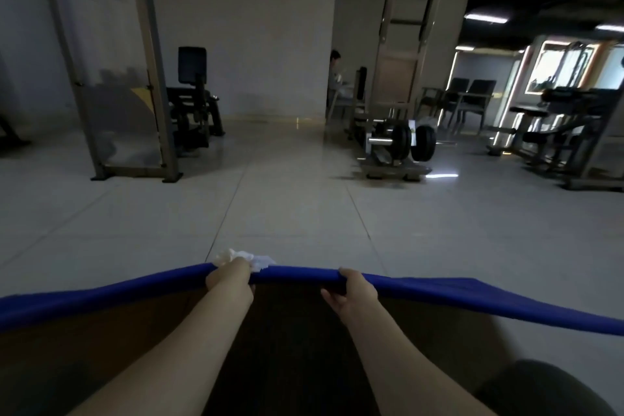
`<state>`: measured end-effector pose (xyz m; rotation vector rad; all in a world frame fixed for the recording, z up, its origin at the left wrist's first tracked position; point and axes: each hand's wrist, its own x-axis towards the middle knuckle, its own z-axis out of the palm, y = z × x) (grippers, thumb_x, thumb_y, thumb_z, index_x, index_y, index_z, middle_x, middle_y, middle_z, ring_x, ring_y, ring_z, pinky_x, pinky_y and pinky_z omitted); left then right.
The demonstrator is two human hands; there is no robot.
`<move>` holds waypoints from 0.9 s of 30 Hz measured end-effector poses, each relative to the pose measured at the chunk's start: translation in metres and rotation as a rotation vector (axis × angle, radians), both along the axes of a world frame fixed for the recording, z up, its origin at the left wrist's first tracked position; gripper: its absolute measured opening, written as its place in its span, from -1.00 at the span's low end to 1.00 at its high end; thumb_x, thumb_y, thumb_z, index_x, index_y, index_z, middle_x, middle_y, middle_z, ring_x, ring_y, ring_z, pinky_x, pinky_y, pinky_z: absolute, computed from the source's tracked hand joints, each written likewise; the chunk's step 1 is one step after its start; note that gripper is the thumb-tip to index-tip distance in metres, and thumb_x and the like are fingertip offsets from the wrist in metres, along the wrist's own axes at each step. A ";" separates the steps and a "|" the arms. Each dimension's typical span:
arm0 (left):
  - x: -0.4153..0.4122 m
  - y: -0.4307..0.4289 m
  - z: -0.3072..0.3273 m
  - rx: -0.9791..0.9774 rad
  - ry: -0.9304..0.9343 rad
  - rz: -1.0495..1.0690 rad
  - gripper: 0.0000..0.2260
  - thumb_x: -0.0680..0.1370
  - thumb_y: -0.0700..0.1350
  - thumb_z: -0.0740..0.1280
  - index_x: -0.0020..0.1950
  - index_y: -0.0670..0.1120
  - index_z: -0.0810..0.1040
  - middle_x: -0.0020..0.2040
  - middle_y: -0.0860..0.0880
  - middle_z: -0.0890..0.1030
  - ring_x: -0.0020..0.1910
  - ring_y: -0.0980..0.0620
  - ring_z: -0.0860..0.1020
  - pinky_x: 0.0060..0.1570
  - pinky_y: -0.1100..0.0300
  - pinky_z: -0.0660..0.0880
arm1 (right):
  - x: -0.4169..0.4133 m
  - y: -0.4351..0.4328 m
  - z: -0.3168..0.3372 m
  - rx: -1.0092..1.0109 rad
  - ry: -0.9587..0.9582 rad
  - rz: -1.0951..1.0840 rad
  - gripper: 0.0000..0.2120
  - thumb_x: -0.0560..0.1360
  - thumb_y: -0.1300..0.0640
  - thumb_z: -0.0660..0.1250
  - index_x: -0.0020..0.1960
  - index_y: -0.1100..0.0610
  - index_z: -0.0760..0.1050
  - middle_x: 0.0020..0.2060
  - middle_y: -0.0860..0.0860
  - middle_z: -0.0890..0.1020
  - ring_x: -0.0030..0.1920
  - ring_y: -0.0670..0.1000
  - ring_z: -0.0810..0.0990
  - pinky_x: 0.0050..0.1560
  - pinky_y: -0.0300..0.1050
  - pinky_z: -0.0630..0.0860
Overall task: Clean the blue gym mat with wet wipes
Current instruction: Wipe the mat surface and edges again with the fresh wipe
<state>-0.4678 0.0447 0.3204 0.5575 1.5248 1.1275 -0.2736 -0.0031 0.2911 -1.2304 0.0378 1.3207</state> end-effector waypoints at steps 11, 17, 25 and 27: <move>0.126 0.020 0.045 0.078 0.024 0.049 -0.39 0.47 -0.13 0.53 0.46 -0.15 0.39 0.25 -0.25 0.53 0.14 -0.25 0.54 0.22 -0.14 0.49 | 0.142 0.019 0.057 0.250 -0.212 -0.031 -0.68 0.51 0.28 0.44 0.21 0.28 0.44 -0.01 0.27 0.68 -0.13 0.24 0.74 -0.13 0.07 0.68; 0.230 -0.002 0.009 0.135 -0.070 0.050 -0.43 0.54 -0.20 0.45 0.51 -0.07 0.34 0.32 -0.16 0.52 0.16 -0.15 0.54 0.08 0.04 0.43 | 0.201 0.002 0.010 0.129 -0.193 -0.369 -0.53 0.46 -0.02 0.52 0.15 0.22 0.39 -0.02 0.19 0.63 -0.13 0.21 0.71 -0.15 0.15 0.69; 0.226 -0.059 -0.115 -0.133 -0.029 0.046 -0.54 0.53 -0.07 0.47 0.36 -0.21 0.46 0.11 -0.19 0.63 0.02 -0.18 0.63 0.14 -0.09 0.58 | 0.165 -0.031 -0.101 -0.155 0.012 -0.339 -0.54 0.43 0.19 0.52 0.23 0.14 0.38 -0.03 0.10 0.58 -0.06 0.17 0.63 0.06 0.21 0.63; 0.221 -0.069 -0.131 -0.257 -0.095 0.010 -0.61 0.52 -0.10 0.51 0.21 -0.27 0.50 -0.09 -0.18 0.61 -0.17 -0.12 0.62 -0.09 0.00 0.61 | 0.169 -0.043 -0.111 -0.267 0.025 -0.341 -0.52 0.44 0.24 0.50 0.28 0.14 0.38 0.00 0.13 0.53 0.00 0.21 0.59 0.12 0.24 0.60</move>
